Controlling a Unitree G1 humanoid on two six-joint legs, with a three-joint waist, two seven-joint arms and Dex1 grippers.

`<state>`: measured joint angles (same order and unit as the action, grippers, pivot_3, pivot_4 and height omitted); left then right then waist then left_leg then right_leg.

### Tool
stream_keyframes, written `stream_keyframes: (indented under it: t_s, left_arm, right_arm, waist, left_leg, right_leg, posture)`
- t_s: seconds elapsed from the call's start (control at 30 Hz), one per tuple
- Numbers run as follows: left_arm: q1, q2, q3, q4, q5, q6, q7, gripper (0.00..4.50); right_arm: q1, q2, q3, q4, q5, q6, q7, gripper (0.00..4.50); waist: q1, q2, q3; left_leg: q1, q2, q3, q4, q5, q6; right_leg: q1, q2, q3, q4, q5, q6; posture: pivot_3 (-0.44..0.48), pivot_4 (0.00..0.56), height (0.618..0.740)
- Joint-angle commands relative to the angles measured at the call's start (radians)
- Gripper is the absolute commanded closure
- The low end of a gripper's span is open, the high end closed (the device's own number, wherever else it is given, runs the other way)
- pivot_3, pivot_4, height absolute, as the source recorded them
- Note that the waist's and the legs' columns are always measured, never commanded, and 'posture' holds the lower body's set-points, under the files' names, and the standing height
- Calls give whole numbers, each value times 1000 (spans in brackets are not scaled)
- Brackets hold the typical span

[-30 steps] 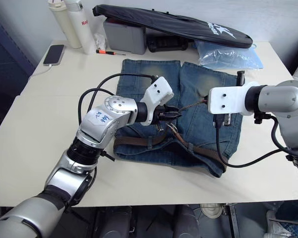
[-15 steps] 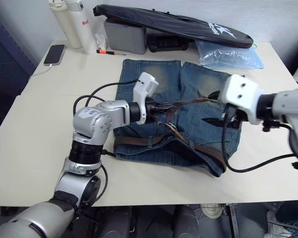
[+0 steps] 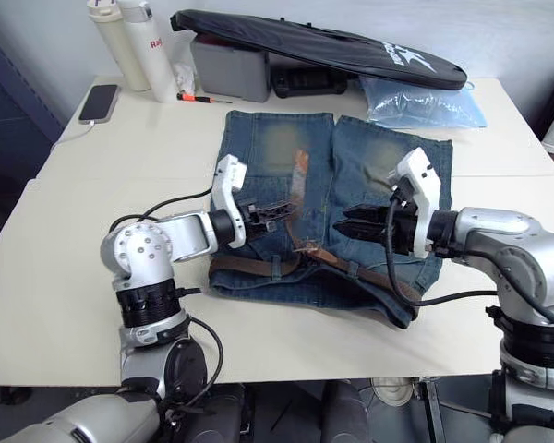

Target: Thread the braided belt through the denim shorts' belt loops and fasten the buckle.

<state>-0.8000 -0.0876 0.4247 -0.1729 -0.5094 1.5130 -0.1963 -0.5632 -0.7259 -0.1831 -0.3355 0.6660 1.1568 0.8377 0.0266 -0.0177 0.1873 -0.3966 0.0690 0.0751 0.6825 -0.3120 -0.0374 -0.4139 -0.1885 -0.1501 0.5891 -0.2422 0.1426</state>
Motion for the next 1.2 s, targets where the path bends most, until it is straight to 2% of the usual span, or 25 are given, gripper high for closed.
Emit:
stream_keyframes:
  t_s: [0.03, 0.3, 0.43, 0.53, 0.67, 0.87, 1.03, 1.2]
  left_arm:
    - [-17, -34, 75, -80, -32, 47, 33, 4500]
    - [-5, -112, 122, -151, -38, 101, 76, 4500]
    - [23, -35, 14, -171, -82, 101, 34, 4500]
    - [4, -26, 21, -164, -91, 101, 34, 4500]
    - [-18, -2, 36, -143, -99, 101, 22, 4500]
    - [-8, 58, 0, -111, -149, 101, -21, 4500]
    - [39, 85, -14, -124, -129, 101, -12, 4500]
    - [66, 56, 59, -143, -107, 86, 32, 4500]
  right_arm:
    - [-14, 36, 20, 20, 27, -15, -17, 4434]
    - [-31, 100, 129, 59, 15, -51, -18, 4434]
    - [29, 124, 182, 65, -1, -82, -19, 4434]
    - [79, 125, 217, 59, -11, -100, -18, 4434]
    - [141, 66, 310, 50, -83, -152, 2, 4434]
    - [190, 36, 392, 110, -178, -192, -28, 4434]
    - [185, 61, 342, 89, -137, -184, -25, 4434]
    - [156, 81, 265, 66, -77, -205, -3, 4434]
  waist:
    - [-2, 0, 0]
    - [-3, 0, 0]
    - [0, 0, 0]
    - [-2, 0, 0]
    - [-5, 0, 0]
    - [-4, 0, 0]
    - [-3, -1, -1]
    - [-3, -1, -1]
  left_leg:
    - [0, 0, 0, 0, 0, 0]
    - [0, 0, 0, 0, 0, 0]
    - [0, 0, 0, 0, 0, 0]
    - [0, 0, 0, 0, 0, 0]
    - [0, 0, 0, 0, 0, 0]
    - [2, 0, 0, -1, 0, 0]
    - [6, 0, 0, -1, -1, -1]
    - [5, 0, 0, -1, -1, -1]
  right_leg:
    - [0, 0, 0, 0, 0, 0]
    - [0, 0, 0, 0, 0, 0]
    - [0, 0, 0, 0, 0, 0]
    - [0, 0, 0, -1, 0, 0]
    - [0, 0, 0, 0, 0, 0]
    - [2, 0, 0, 0, 0, 0]
    - [5, 0, 0, 0, 0, 0]
    - [5, 0, 0, 0, 0, -1]
  posture:
    - [0, 150, 740]
    - [0, 150, 740]
    - [0, 150, 740]
    - [0, 150, 740]
    - [0, 150, 740]
    - [0, 150, 740]
    - [0, 150, 740]
    - [0, 150, 740]
